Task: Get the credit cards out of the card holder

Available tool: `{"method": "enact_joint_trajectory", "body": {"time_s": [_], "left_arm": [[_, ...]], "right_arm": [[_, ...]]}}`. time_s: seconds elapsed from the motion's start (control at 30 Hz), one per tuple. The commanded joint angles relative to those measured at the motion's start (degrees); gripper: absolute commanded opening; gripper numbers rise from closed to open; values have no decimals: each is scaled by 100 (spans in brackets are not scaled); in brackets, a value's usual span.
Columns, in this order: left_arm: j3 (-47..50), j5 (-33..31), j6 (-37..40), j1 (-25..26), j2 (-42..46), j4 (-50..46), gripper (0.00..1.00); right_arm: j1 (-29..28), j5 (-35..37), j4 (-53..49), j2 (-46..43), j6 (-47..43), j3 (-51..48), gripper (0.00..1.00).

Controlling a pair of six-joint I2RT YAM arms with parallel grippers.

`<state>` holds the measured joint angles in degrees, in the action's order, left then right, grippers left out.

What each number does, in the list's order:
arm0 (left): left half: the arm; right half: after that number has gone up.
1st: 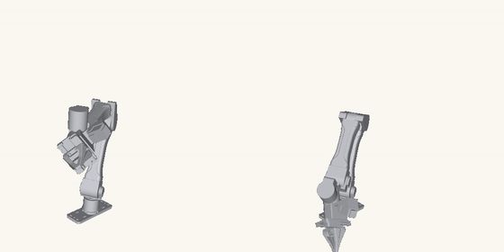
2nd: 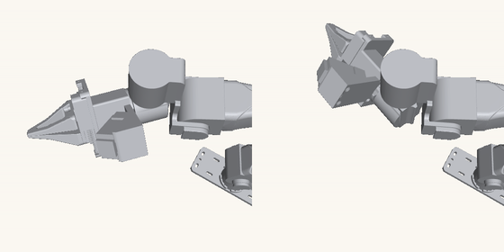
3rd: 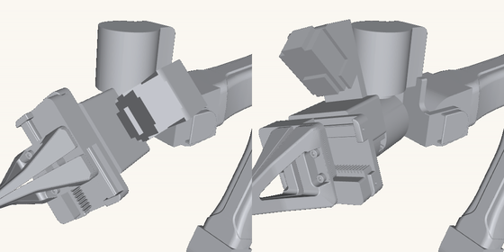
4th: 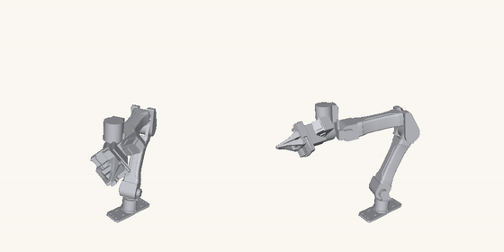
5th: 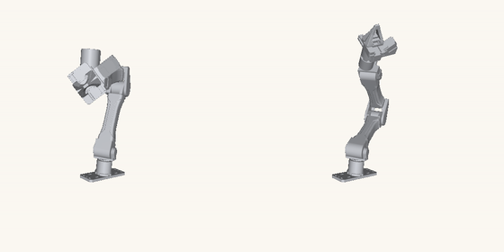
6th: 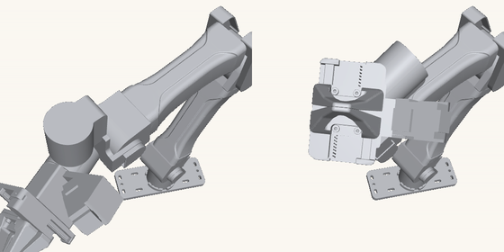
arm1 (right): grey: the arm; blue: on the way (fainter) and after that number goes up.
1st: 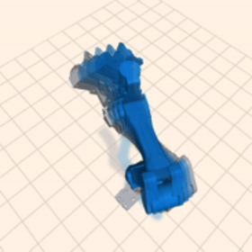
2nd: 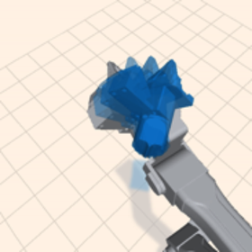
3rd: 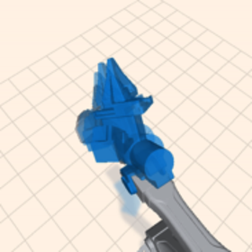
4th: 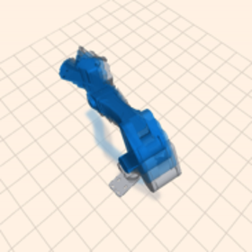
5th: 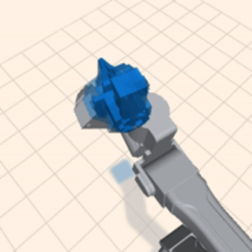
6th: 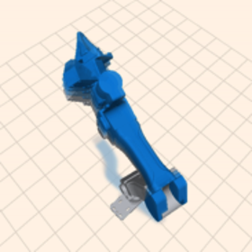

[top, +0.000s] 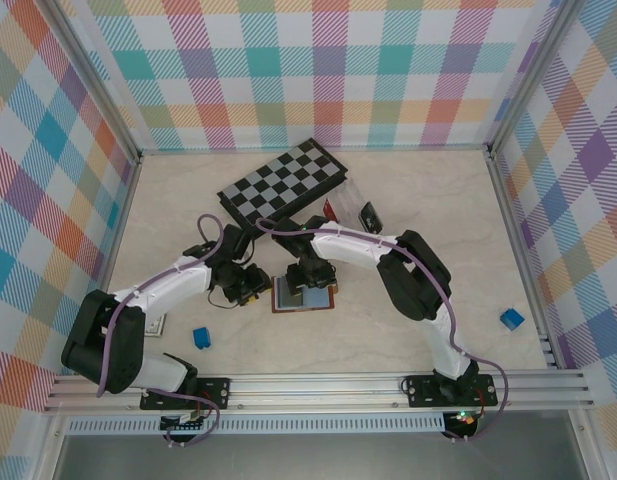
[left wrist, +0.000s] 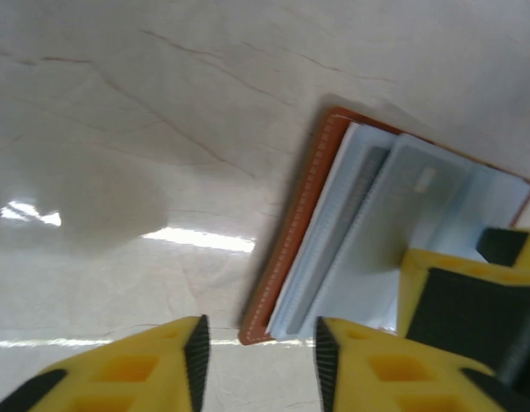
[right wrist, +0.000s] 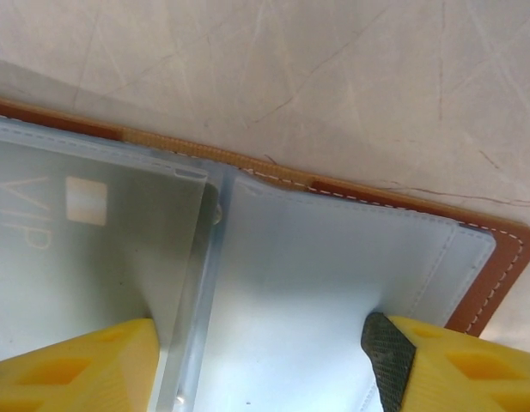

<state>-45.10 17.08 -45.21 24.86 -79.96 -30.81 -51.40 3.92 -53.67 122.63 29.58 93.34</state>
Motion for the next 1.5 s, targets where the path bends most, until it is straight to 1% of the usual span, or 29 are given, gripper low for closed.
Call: {"method": "enact_joint_trajectory", "body": {"time_s": [0.0, 0.1, 0.23, 0.4, 0.57, 0.83, 1.0, 1.17, 1.47], "left_arm": [[110, 392, 68, -106, -32, 273, 33], [134, 581, 91, -105, -97, 460, 27], [144, 875, 91, -47, -233, 760, 21], [94, 994, 131, 48, -496, 900, 18], [132, 1076, 127, 101, -701, 1100, 17], [133, 955, 117, 194, -827, 1016, 16], [128, 1030, 109, 251, -923, 1108, 17], [103, 868, 44, 313, -896, 1034, 19], [166, 1148, -66, 414, -1094, 1425, 20]], "right_arm": [[-11, 62, -213, 306, 19, -68, 65], [-2, 25, -172, 318, -1, -110, 62], [-2, 21, -147, 315, -14, -154, 60], [-4, -3, -112, 311, -29, -202, 57], [-3, -39, -91, 299, -33, -226, 55], [7, -97, -35, 256, -41, -237, 54], [7, -142, 4, 249, -41, -255, 53], [6, -224, 139, 158, -68, -365, 52], [26, -415, 282, 47, -58, -465, 51]]}}
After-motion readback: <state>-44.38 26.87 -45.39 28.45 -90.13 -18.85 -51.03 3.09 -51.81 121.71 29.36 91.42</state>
